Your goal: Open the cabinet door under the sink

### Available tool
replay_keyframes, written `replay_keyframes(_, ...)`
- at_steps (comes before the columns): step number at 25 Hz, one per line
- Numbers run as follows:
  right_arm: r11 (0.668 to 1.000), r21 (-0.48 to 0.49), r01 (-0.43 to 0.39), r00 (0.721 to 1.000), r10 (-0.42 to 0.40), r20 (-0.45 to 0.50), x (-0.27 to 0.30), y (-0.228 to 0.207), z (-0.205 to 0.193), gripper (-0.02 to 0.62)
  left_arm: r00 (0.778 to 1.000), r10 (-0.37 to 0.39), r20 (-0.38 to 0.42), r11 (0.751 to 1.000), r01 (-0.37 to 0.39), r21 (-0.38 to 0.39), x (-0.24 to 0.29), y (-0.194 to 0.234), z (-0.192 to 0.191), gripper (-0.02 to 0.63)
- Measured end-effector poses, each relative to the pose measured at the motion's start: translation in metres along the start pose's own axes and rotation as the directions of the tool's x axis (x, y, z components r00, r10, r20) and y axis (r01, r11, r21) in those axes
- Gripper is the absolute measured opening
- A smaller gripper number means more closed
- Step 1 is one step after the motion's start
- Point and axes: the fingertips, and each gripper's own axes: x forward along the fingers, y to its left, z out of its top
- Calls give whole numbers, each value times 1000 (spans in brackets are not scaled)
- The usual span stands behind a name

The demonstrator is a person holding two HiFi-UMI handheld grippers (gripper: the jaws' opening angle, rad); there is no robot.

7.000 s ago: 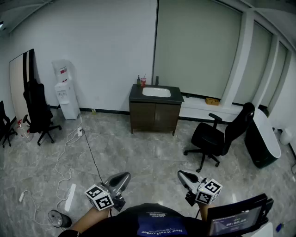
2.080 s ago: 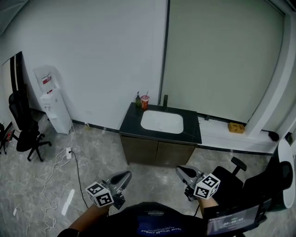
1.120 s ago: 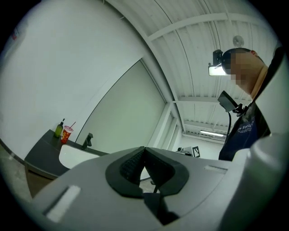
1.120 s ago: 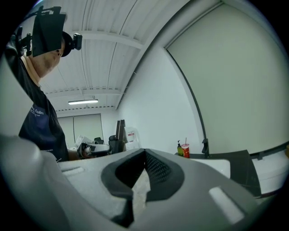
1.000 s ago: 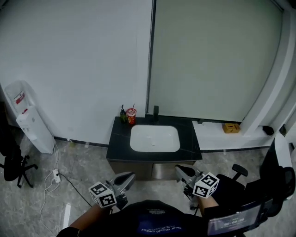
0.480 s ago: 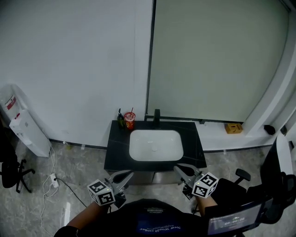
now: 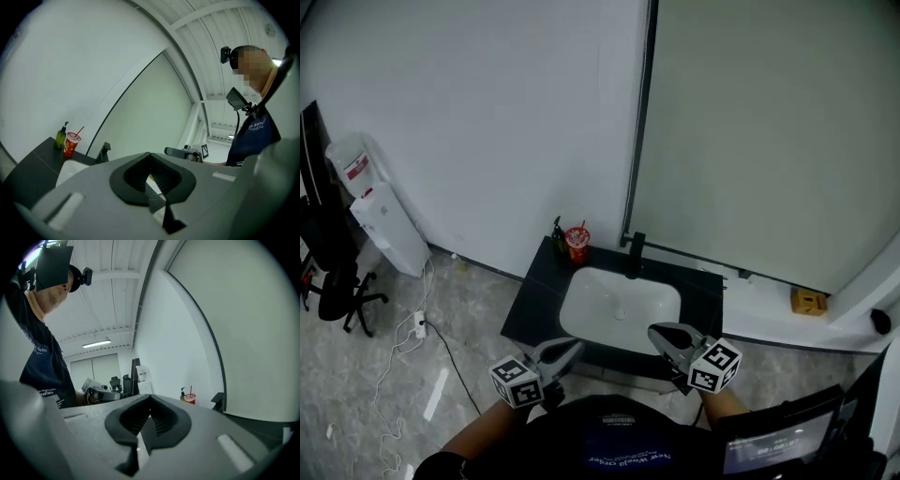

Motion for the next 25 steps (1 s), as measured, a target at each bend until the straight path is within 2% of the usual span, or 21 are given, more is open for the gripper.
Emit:
replay_keyframes(6, 989, 19, -148, 988, 149, -43, 25, -29, -3, 2, 994, 108, 11, 994, -108, -13, 29, 9, -11, -1)
replay_keyframes(14, 938, 36, -344, 933, 346, -98, 74, -21, -15, 2, 967, 251, 51, 968, -248, -46, 22, 25, -18, 0)
replay_keyframes(20, 915, 54, -399, 904, 402, -146, 109, -7, -27, 2, 938, 337, 79, 940, -330, -90, -17, 49, -25, 0)
replay_keyframes(25, 918, 46, -395, 900, 397, -180, 134, 7, -32, 2, 940, 328, 92, 941, -316, -120, -34, 72, -36, 0)
